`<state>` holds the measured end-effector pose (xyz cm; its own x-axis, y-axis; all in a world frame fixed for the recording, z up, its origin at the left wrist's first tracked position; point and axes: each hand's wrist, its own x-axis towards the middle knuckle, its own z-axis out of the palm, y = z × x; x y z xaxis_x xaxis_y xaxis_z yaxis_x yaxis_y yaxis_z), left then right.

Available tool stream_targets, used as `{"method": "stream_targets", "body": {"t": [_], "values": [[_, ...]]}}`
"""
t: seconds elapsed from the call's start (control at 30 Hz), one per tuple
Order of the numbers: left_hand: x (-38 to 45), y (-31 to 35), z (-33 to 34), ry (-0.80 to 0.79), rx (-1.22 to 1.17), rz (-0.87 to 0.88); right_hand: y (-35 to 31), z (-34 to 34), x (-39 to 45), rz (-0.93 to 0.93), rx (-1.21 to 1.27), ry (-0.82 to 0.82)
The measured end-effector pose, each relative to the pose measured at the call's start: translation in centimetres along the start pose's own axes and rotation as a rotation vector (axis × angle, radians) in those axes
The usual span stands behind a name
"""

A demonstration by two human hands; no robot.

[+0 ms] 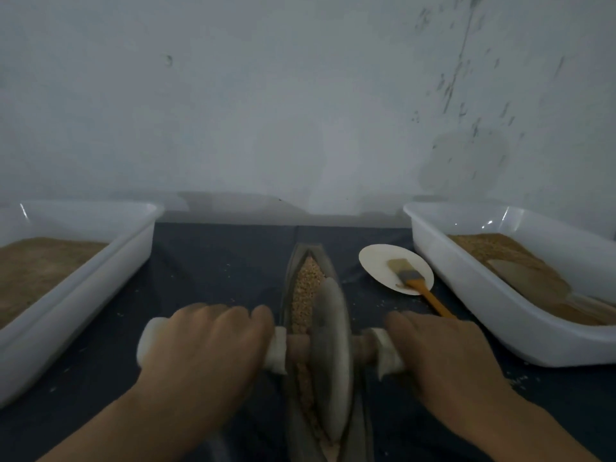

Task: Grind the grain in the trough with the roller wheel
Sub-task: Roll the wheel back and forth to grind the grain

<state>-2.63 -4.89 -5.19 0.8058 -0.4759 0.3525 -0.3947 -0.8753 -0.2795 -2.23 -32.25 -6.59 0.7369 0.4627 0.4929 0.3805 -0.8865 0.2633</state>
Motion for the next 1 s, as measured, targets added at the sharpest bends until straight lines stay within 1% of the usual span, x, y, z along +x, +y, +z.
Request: {"method": "stream_targets", "body": {"t": [0.07,0.1,0.17,0.23,0.3,0.4,0.47,0.5,0.57,0.63,0.67,0.7,0.77,0.8,0.87,0.93,1.0], "values": [[0.5,-0.1,-0.3,-0.001,0.011,-0.003,0.0,0.4,0.4,0.012,-0.006,-0.014],[1.1,-0.2,0.1,-0.040,0.021,-0.032,0.1,0.9,0.9,0.016,-0.018,-0.015],[3.2,-0.8,1.7,-0.052,0.037,-0.158,0.7,2.1,2.9,0.029,-0.016,-0.007],[5.4,-1.6,3.1,-0.028,0.048,-0.224,1.6,3.6,5.4,0.049,-0.052,0.014],[7.6,-2.1,3.6,-0.007,0.062,-0.238,2.2,4.5,7.5,0.110,-0.013,-0.067],[8.7,-1.9,3.3,0.029,0.100,-0.207,2.3,5.2,7.8,0.180,0.058,-0.118],[7.3,-1.5,2.6,0.030,0.088,-0.177,1.7,4.1,5.9,0.176,0.065,-0.134],[6.1,-1.3,2.5,0.038,0.065,-0.167,1.3,3.3,4.6,0.153,0.051,-0.112],[3.3,-0.6,1.8,0.087,0.003,-0.111,0.2,1.3,2.2,0.086,0.016,-0.017],[0.9,-0.1,1.2,0.191,-0.082,-0.016,-0.7,-0.5,0.7,0.026,-0.032,0.066],[0.1,-0.1,1.1,0.230,-0.086,0.001,-0.9,-0.8,0.3,0.011,-0.045,0.085],[-0.5,-0.2,1.2,0.227,-0.075,-0.003,-0.9,-0.9,0.2,0.006,-0.042,0.081],[-0.3,-0.4,1.3,0.145,-0.055,-0.035,-0.7,-0.5,0.9,0.022,-0.046,0.057],[0.3,-0.6,1.8,0.082,-0.014,-0.069,-0.4,0.1,1.5,0.032,-0.049,0.048],[2.3,-1.5,3.4,0.027,0.027,-0.190,0.0,1.4,3.5,0.041,-0.061,0.006],[4.7,-2.4,5.0,0.014,-0.004,-0.254,0.8,2.9,6.1,0.029,-0.137,-0.020],[7.0,-3.2,6.0,0.034,-0.035,-0.282,1.6,3.8,8.6,0.054,-0.154,-0.062]]}}
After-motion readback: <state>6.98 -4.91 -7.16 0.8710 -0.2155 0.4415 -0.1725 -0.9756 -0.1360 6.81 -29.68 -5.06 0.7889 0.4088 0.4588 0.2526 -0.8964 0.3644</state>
